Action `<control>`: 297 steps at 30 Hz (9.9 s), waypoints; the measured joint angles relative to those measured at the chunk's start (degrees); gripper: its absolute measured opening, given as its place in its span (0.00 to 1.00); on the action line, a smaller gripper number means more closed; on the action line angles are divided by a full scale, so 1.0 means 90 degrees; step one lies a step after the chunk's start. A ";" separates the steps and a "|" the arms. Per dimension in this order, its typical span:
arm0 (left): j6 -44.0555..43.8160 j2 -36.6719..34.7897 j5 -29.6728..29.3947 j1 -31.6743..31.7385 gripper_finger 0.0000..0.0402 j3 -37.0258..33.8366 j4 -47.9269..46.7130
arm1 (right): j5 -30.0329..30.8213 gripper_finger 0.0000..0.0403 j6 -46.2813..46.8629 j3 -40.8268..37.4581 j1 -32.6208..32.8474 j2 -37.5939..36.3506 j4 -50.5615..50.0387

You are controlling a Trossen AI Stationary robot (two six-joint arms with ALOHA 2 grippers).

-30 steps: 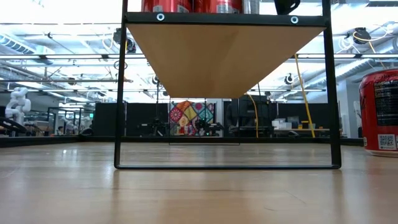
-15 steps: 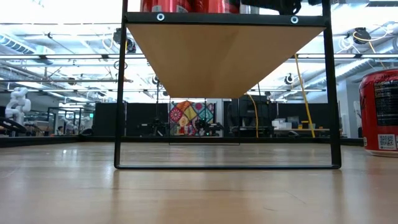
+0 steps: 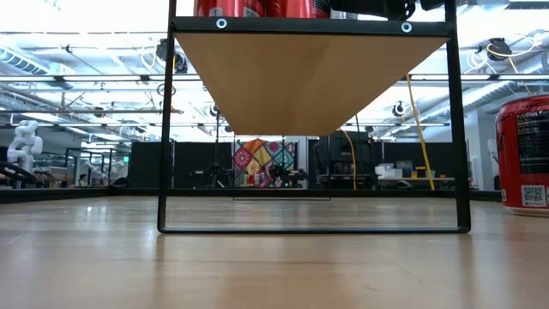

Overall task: Place canned beverage on shelf
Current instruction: Put the left red black soda can on the shelf aligned with the other red black soda can, then put the red black soda can on the shelf aligned with the other red black soda can

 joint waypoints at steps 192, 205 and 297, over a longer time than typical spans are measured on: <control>0.0676 0.0032 0.0738 -0.0561 0.28 -0.1411 0.1877 | -0.1299 0.51 0.8097 0.3179 0.1505 -0.0210 -1.0725; 0.0521 0.0034 0.0814 -0.0561 0.28 -0.1411 0.1874 | -0.1059 0.90 0.8184 0.3145 0.1316 -0.0521 -1.1795; 0.1226 0.0039 0.1326 -0.0082 0.30 -0.1411 0.3573 | -0.3730 0.64 0.5336 0.3901 0.0782 -0.0952 -0.9914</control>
